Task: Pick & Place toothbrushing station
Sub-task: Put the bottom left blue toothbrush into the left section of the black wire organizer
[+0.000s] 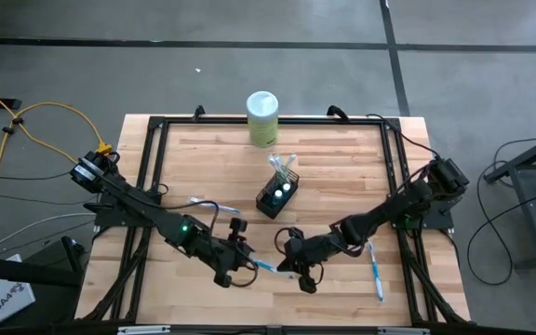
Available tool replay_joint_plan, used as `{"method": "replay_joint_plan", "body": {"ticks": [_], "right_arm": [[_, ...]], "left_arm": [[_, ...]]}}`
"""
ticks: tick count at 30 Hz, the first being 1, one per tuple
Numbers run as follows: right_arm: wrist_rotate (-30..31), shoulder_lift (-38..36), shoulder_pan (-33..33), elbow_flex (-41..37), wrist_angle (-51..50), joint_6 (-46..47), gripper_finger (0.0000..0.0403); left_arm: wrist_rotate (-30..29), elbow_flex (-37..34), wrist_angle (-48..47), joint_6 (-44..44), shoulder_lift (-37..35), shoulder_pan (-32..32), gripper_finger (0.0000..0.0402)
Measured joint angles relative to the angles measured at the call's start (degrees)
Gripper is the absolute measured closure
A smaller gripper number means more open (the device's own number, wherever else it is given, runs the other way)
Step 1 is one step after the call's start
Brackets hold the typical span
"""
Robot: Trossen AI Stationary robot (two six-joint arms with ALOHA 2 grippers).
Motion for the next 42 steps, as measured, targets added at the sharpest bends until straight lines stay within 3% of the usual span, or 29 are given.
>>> {"method": "replay_joint_plan", "body": {"ticks": [8, 14, 22, 28, 35, 42], "right_arm": [[0.28, 0.0, 1.62, 0.0, 0.03, 0.0, 0.04], [2.45, 0.0, 3.19, 0.02, -1.18, 1.69, 0.04], [10.21, -0.03, 6.42, 0.01, -3.87, 3.87, 0.04], [19.48, -2.78, 11.3, 0.02, -4.09, 3.09, 0.04], [37.62, -6.57, 19.16, 0.02, -2.8, -3.85, 0.04], [47.57, -7.02, 23.69, 0.02, 2.28, -11.86, 0.04]], "left_arm": [[0.13, 0.0, 3.67, 3.42, -0.15, 0.08, 0.0243], [-0.16, -0.02, 4.85, 2.98, -1.76, 0.1, 0.024], [-0.83, -0.02, 5.48, 2.26, -6.95, -2.21, 0.024], [-6.51, -0.02, 5.81, 2.68, -10.17, -5.2, 0.024], [-8.36, -0.02, 10.06, 4.66, -10.97, -7.29, 0.024], [-16.41, -0.02, 17.36, 11.2, -10.97, -8.48, 0.024]]}}
